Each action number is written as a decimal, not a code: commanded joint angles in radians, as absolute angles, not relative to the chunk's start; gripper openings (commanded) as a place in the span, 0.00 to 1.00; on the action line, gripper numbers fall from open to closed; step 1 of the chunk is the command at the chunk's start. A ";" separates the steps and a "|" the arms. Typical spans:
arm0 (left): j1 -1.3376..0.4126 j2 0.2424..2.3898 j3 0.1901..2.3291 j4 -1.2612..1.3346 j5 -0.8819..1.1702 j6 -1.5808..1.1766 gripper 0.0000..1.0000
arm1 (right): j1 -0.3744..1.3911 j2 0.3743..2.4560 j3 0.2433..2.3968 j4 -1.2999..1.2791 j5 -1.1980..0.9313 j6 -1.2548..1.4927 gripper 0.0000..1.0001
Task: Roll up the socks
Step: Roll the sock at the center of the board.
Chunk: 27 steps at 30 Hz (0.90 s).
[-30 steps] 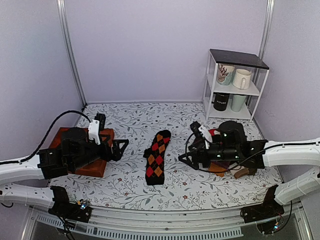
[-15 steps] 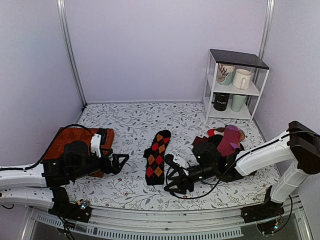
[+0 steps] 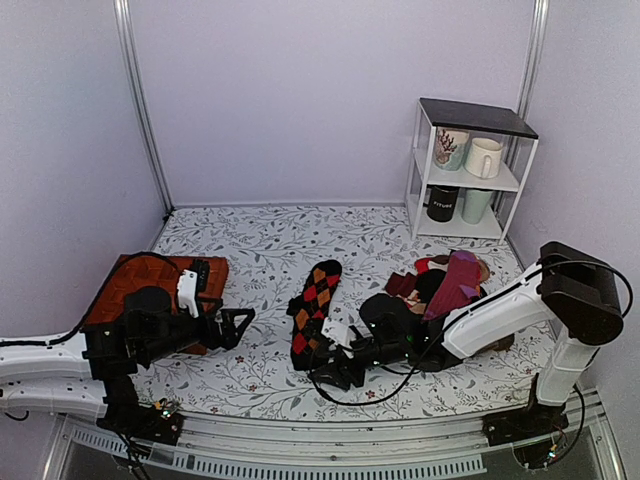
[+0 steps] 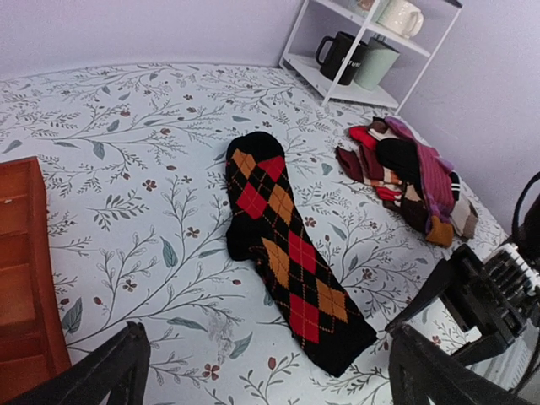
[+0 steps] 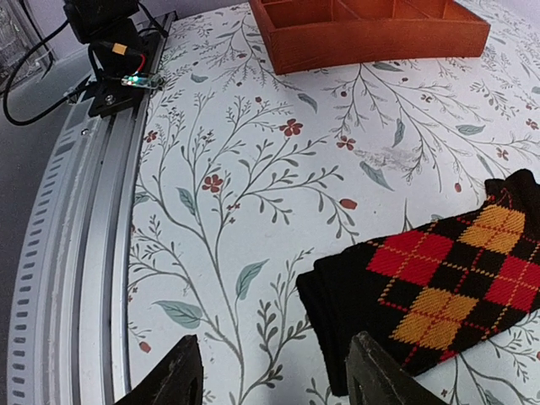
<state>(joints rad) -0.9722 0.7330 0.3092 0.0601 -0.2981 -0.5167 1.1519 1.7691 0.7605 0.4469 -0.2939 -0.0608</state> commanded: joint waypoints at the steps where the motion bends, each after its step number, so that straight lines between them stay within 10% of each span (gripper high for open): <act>1: -0.962 0.732 0.289 0.099 -0.318 -0.505 0.99 | 1.155 1.837 0.802 0.485 -0.253 -0.120 0.58; 27: -0.960 0.835 0.301 0.181 -0.179 -0.440 0.88 | 1.156 1.927 0.721 0.503 -0.057 -0.134 0.32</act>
